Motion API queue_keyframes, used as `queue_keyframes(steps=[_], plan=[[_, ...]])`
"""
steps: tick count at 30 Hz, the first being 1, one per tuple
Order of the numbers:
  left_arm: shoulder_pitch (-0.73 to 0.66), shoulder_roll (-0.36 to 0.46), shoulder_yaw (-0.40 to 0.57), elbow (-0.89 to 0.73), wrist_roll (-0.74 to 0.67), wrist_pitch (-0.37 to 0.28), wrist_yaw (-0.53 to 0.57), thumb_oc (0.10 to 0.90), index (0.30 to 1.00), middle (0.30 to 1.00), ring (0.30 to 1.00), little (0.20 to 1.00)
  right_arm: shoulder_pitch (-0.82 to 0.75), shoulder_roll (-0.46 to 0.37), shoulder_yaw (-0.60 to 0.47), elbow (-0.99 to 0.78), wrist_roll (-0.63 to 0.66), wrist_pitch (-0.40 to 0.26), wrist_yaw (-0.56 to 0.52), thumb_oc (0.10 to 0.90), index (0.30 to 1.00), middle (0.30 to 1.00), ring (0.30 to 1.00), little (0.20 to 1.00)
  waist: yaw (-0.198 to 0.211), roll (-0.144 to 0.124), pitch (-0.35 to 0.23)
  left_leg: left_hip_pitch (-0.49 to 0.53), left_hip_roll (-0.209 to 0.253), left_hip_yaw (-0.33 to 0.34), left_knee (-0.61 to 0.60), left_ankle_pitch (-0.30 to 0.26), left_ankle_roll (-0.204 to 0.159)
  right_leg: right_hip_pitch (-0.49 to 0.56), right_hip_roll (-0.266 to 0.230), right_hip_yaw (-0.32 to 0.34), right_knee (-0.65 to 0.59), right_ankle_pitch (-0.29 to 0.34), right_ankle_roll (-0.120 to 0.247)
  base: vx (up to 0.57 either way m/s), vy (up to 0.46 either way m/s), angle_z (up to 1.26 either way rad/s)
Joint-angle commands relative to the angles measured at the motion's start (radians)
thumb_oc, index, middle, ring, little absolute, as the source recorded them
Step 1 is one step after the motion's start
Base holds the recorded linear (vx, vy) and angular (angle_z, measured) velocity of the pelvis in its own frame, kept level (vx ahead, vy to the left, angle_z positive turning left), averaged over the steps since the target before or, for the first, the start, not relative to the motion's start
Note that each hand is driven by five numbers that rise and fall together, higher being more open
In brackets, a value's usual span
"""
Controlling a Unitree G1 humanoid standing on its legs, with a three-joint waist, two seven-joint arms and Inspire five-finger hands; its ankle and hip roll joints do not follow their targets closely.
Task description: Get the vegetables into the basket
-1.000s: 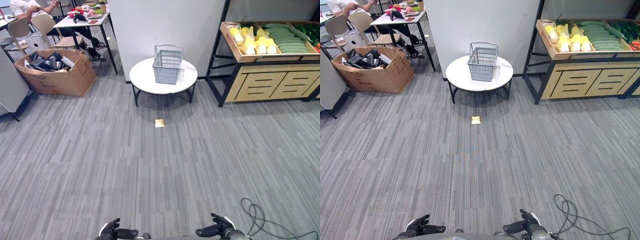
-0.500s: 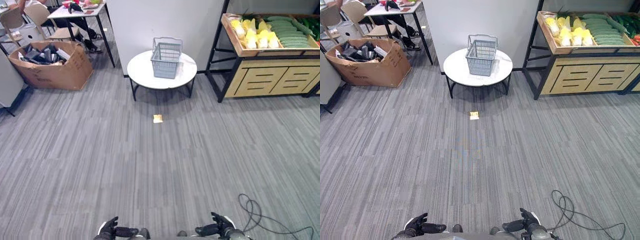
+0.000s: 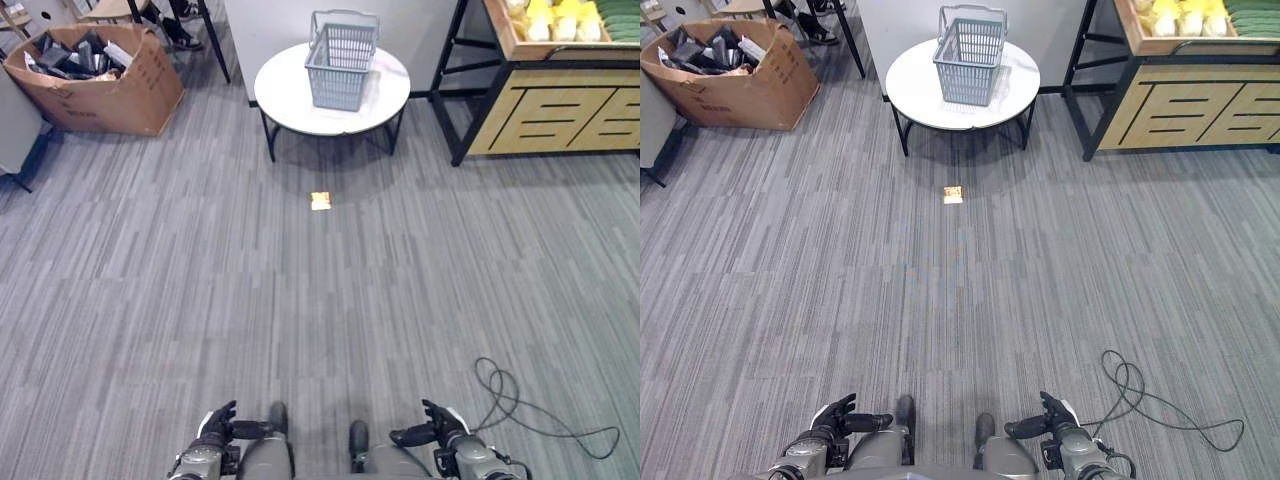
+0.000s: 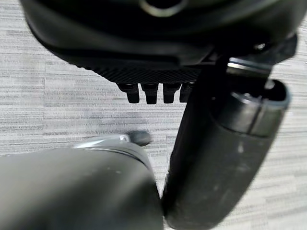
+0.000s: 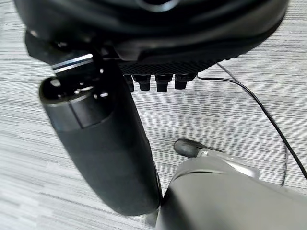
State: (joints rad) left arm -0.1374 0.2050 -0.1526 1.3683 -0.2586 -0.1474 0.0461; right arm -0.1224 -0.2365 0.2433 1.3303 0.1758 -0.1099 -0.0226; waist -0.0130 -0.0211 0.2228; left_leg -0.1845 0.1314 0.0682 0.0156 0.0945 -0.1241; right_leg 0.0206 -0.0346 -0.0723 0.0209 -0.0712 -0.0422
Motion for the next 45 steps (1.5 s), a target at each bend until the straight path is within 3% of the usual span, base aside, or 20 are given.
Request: queue_keyframes(steps=[1, 4, 8, 13, 17, 18, 21, 24, 28, 32, 37, 38, 43, 44, 45], plan=[[0.085, -0.014, -0.026, 0.022, 0.037, 0.011, 0.004, 0.9, 1.0, 1.0, 1.0, 1.0, 0.064, -0.035, 0.038, 0.012, -0.018, 0.002, 0.003, 0.9, 1.0, 1.0, 1.0, 1.0, 0.002, -0.002, -0.044, 0.01, 0.006, 0.015, 0.037, 0.048, 0.02, 0.035, -0.036, 0.054, 0.073, -0.008, 0.123, 0.14, 0.171, -0.44], [0.085, -0.008, -0.035, 0.022, 0.067, 0.012, -0.001, 0.9, 1.0, 1.0, 1.0, 1.0, 0.066, -0.027, 0.032, 0.018, -0.02, 0.007, 0.009, 0.9, 1.0, 1.0, 1.0, 1.0, 0.0, -0.014, -0.059, 0.051, -0.021, 0.054, -0.008, 0.033, 0.046, 0.031, -0.067, 0.078, 0.085, 0.023, 0.156, 0.17, 0.253, -0.68], [0.074, 0.002, -0.04, 0.011, 0.071, 0.014, -0.013, 0.9, 1.0, 1.0, 1.0, 1.0, 0.043, -0.008, 0.046, -0.003, -0.016, 0.009, 0.019, 0.9, 1.0, 1.0, 1.0, 1.0, 0.001, -0.044, -0.049, 0.064, -0.067, 0.118, 0.021, -0.031, 0.101, -0.04, -0.117, 0.13, 0.181, 0.162, 0.213, 0.11, 0.276, -0.28], [0.064, 0.013, -0.042, -0.001, 0.057, 0.013, -0.022, 0.9, 1.0, 1.0, 1.0, 1.0, 0.021, -0.004, 0.056, -0.039, 0.003, 0.002, 0.021, 0.9, 1.0, 1.0, 1.0, 1.0, -0.003, -0.033, -0.023, 0.115, -0.088, 0.139, 0.026, -0.077, 0.137, -0.153, -0.116, 0.109, 0.352, 0.235, 0.208, 0.1, 0.235, -0.25], [0.062, 0.011, -0.042, 0.006, 0.062, 0.011, -0.026, 0.9, 1.0, 1.0, 1.0, 1.0, 0.015, -0.008, 0.059, -0.041, 0.012, -0.002, 0.023, 0.9, 1.0, 1.0, 1.0, 1.0, -0.023, -0.024, -0.011, 0.172, -0.098, 0.123, 0.008, -0.091, 0.131, -0.22, -0.078, 0.069, 0.261, 0.186, 0.188, 0.2, 0.073, -0.08], [0.061, 0.003, -0.053, -0.009, 0.057, 0.005, -0.026, 0.9, 1.0, 1.0, 1.0, 1.0, 0.01, -0.013, 0.06, -0.031, 0.012, 0.0, 0.019, 0.9, 1.0, 1.0, 1.0, 1.0, -0.034, -0.022, -0.007, 0.199, -0.108, 0.107, -0.004, -0.104, 0.127, -0.241, -0.065, 0.066, 0.16, 0.184, 0.188, 0.26, 0.007, 0.16], [0.059, -0.004, -0.059, -0.012, 0.058, 0.004, -0.03, 0.9, 1.0, 1.0, 1.0, 1.0, 0.01, -0.015, 0.053, -0.029, 0.009, 0.0, 0.017, 0.9, 1.0, 1.0, 1.0, 1.0, -0.051, -0.021, -0.005, 0.25, -0.119, 0.08, -0.023, -0.119, 0.113, -0.281, -0.069, 0.052, 0.056, 0.249, 0.206, 0.26, -0.038, 0.36], [0.064, -0.006, -0.055, -0.01, 0.057, 0.003, -0.034, 0.9, 1.0, 1.0, 1.0, 1.0, 0.022, -0.021, 0.048, -0.033, 0.003, 0.001, 0.02, 0.9, 1.0, 1.0, 1.0, 1.0, -0.065, -0.019, -0.006, 0.296, -0.122, 0.052, -0.014, -0.138, 0.102, -0.295, -0.075, 0.035, 0.035, 0.287, 0.213, 0.26, -0.09, 0.48], [0.066, -0.014, -0.047, 0.001, 0.057, 0.006, -0.029, 0.9, 1.0, 1.0, 1.0, 1.0, 0.026, -0.032, 0.048, -0.029, 0.0, 0.0, 0.02, 0.9, 1.0, 1.0, 1.0, 1.0, -0.064, -0.009, -0.02, 0.322, -0.11, 0.035, 0.011, -0.16, 0.084, -0.266, -0.066, 0.013, 0.025, 0.271, 0.19, 0.21, -0.142, 0.44], [0.067, -0.028, -0.027, 0.008, 0.017, 0.009, -0.021, 0.9, 1.0, 1.0, 1.0, 1.0, 0.023, -0.061, 0.04, -0.025, 0.012, -0.008, 0.013, 0.9, 1.0, 1.0, 1.0, 1.0, -0.057, 0.018, -0.02, 0.256, -0.062, 0.002, 0.18, -0.081, 0.015, -0.226, -0.032, -0.039, 0.034, 0.216, 0.138, 0.18, -0.236, 0.16], [0.05, -0.034, -0.036, -0.007, -0.011, 0.006, -0.017, 0.9, 1.0, 1.0, 1.0, 1.0, 0.032, -0.084, 0.023, -0.009, 0.026, -0.011, 0.0, 0.9, 1.0, 1.0, 1.0, 1.0, -0.054, 0.025, 0.008, 0.169, -0.046, -0.026, 0.353, 0.043, -0.021, -0.172, -0.024, -0.059, 0.065, 0.139, 0.087, 0.16, -0.139, 0.19], [0.047, -0.032, -0.039, -0.01, -0.016, 0.005, -0.018, 0.9, 1.0, 1.0, 1.0, 1.0, 0.037, -0.086, 0.021, -0.004, 0.027, -0.01, 0.0, 0.9, 1.0, 1.0, 1.0, 1.0, -0.052, 0.026, 0.013, 0.142, -0.047, -0.025, 0.335, 0.05, -0.013, -0.159, -0.03, -0.061, 0.067, 0.129, 0.086, 0.18, -0.071, 0.09], [0.045, -0.032, -0.046, -0.013, -0.014, 0.001, -0.011, 0.9, 1.0, 1.0, 1.0, 1.0, 0.048, -0.091, 0.017, 0.008, 0.018, -0.003, -0.005, 0.9, 1.0, 1.0, 1.0, 1.0, -0.036, 0.019, 0.016, 0.031, -0.059, -0.02, 0.208, -0.021, 0.026, -0.111, -0.043, -0.042, 0.064, 0.084, 0.099, 0.22, 0.004, 0.28], [0.049, -0.032, -0.045, -0.01, -0.014, -0.001, -0.012, 0.9, 1.0, 1.0, 1.0, 1.0, 0.052, -0.091, 0.019, 0.009, 0.012, -0.003, -0.006, 0.9, 1.0, 1.0, 1.0, 1.0, -0.028, 0.021, 0.011, 0.004, -0.05, -0.023, 0.137, -0.012, 0.028, -0.096, -0.042, -0.033, 0.064, 0.069, 0.101, 0.35, 0.1, -0.08], [0.057, -0.031, -0.042, -0.01, -0.019, -0.004, -0.009, 0.9, 1.0, 1.0, 1.0, 1.0, 0.056, -0.09, 0.024, 0.009, -0.004, -0.002, -0.01, 0.9, 1.0, 1.0, 1.0, 1.0, -0.013, 0.032, 0.007, -0.037, -0.027, -0.025, 0.065, 0.048, 0.023, -0.06, -0.032, -0.017, 0.066, 0.04, 0.102, 0.45, 0.135, -0.2]])
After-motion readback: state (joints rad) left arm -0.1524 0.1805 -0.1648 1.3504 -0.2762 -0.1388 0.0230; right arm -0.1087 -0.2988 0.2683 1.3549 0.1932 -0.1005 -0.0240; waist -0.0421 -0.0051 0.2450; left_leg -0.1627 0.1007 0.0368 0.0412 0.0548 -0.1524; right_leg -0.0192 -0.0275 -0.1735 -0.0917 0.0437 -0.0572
